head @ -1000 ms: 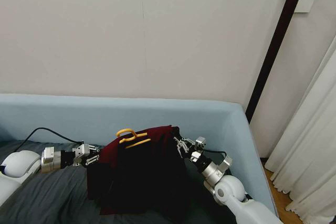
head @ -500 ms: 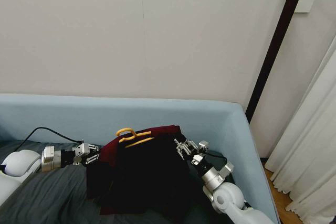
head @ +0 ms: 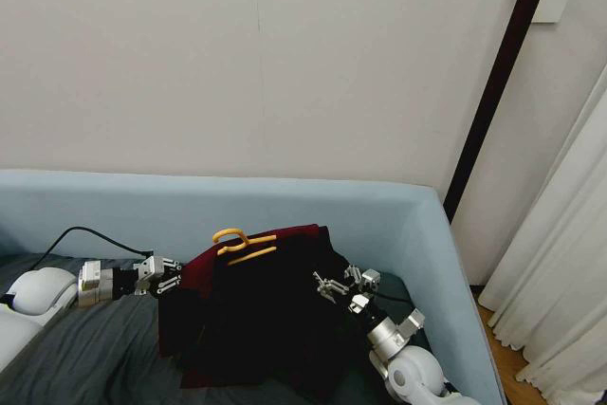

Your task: Pick up the clothes from the sofa and hang them on the clothes hanger.

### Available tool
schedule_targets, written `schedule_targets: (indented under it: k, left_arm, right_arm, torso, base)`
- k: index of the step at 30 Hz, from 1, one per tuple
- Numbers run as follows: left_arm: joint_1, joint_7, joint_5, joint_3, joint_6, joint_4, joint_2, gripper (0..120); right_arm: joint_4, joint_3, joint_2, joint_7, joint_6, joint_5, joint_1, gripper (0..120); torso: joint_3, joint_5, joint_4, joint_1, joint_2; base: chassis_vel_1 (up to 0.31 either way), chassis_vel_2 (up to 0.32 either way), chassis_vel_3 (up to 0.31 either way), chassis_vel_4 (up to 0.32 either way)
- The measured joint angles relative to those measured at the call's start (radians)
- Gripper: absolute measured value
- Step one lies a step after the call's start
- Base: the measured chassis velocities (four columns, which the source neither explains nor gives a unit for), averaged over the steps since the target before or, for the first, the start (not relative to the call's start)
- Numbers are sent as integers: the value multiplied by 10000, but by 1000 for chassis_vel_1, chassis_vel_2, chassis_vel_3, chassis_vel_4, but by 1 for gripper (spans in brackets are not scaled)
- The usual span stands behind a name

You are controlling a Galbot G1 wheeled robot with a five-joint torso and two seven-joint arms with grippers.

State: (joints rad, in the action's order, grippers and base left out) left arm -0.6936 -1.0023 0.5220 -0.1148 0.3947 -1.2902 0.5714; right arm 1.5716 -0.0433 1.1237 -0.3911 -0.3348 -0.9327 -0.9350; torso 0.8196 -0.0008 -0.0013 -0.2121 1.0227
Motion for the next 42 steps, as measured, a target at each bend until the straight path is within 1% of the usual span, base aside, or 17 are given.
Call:
schedule_targets:
  k: [7, 15, 23, 31, 37, 38, 39, 40, 41, 42]
  left_arm:
    - [235, -1, 46, 260, -4, -1, 16, 1]
    - [259, -1, 66, 284, 0, 48, -15, 1]
    - [439, -18, 27, 500, 51, 271, 230, 1]
    - [611, -20, 15, 681, 52, 330, 300, 1]
    - [523, -21, -6, 683, 52, 206, 312, 1]
    - [509, -20, -15, 678, 52, 199, 321, 1]
    - [497, -21, -26, 674, 53, 197, 327, 1]
    - [497, -21, -26, 674, 53, 197, 327, 1]
    - [489, -20, -38, 669, 54, 197, 328, 1]
    - [480, -18, -52, 655, 65, 201, 329, 1]
  right_arm:
    - [-111, -159, 74, -35, 9, 5, 191, 100]
    - [-188, -317, 180, -37, 59, -20, 503, 100]
    - [-94, -447, 185, -177, 76, -175, 635, 100]
    - [-73, -485, 202, -226, 76, -198, 698, 100]
    - [-94, -537, 254, 110, 298, 39, 937, 100]
    - [-86, -542, 247, 195, 384, 81, 978, 99]
    - [-76, -543, 238, 241, 445, 86, 1011, 95]
    - [-76, -543, 238, 241, 445, 86, 1011, 95]
    - [-68, -542, 223, 257, 488, 86, 1037, 92]
    - [-65, -513, 202, 250, 525, 105, 1060, 86]
  torso:
    - [1, 0, 1, 0, 0]
    - [0, 0, 2, 0, 0]
    - [1, -1, 1, 0, 0]
    - [1, 0, 0, 0, 0]
    - [0, 0, 1, 0, 0]
    - [1, 0, 1, 0, 0]
    - [1, 0, 1, 0, 0]
    - [1, 0, 1, 0, 0]
    - [1, 0, 1, 0, 0]
    - [1, 0, 1, 0, 0]
  base:
    - [0, 0, 0, 0]
    - [0, 0, 0, 0]
    - [0, 0, 0, 0]
    - [0, 0, 0, 0]
    - [0, 0, 0, 0]
    - [0, 0, 0, 0]
    - [0, 0, 0, 0]
    - [0, 0, 0, 0]
    - [0, 0, 0, 0]
    - [0, 0, 0, 0]
